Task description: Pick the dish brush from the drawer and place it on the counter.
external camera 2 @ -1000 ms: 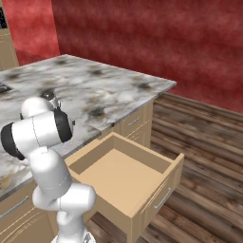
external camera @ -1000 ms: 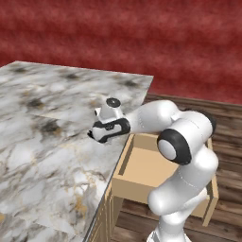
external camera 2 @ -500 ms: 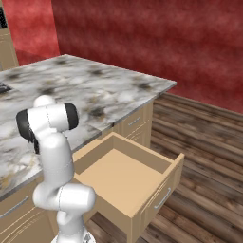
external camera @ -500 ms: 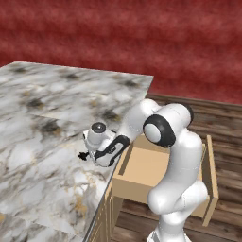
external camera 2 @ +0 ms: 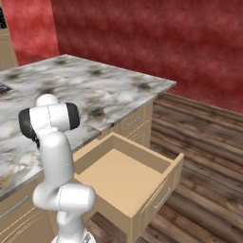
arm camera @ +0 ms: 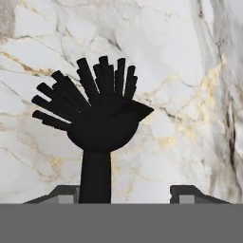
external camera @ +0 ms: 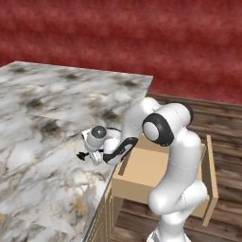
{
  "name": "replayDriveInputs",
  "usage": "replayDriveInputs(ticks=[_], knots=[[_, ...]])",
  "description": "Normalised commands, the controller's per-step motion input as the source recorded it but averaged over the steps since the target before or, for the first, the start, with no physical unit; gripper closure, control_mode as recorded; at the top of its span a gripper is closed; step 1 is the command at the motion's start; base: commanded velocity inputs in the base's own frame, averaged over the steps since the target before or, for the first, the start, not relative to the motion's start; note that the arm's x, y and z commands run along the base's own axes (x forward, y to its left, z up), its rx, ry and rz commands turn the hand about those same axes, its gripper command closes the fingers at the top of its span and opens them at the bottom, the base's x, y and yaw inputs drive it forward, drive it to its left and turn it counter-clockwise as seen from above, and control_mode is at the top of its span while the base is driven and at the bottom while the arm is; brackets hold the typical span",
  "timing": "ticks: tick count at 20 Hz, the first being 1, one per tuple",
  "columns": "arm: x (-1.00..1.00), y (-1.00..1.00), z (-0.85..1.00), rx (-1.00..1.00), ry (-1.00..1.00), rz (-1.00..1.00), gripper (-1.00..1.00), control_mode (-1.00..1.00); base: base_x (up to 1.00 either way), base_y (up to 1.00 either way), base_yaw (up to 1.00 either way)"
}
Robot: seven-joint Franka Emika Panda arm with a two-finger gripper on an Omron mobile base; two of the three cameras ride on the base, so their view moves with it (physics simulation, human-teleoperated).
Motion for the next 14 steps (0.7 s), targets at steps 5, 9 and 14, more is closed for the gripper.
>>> replayDriveInputs(ticks=[5, 9, 14], knots=[[0.0, -0.29, 0.9, 0.1, -0.24, 0.16, -1.0, -1.0, 0.0, 0.0, 0.0], [0.0, -0.4, 1.0, 0.16, -0.17, 0.21, -1.0, -1.0, 0.0, 0.0, 0.0], [0.05, -0.16, 1.0, 0.09, -0.03, 0.17, -1.0, -1.0, 0.0, 0.0, 0.0]])
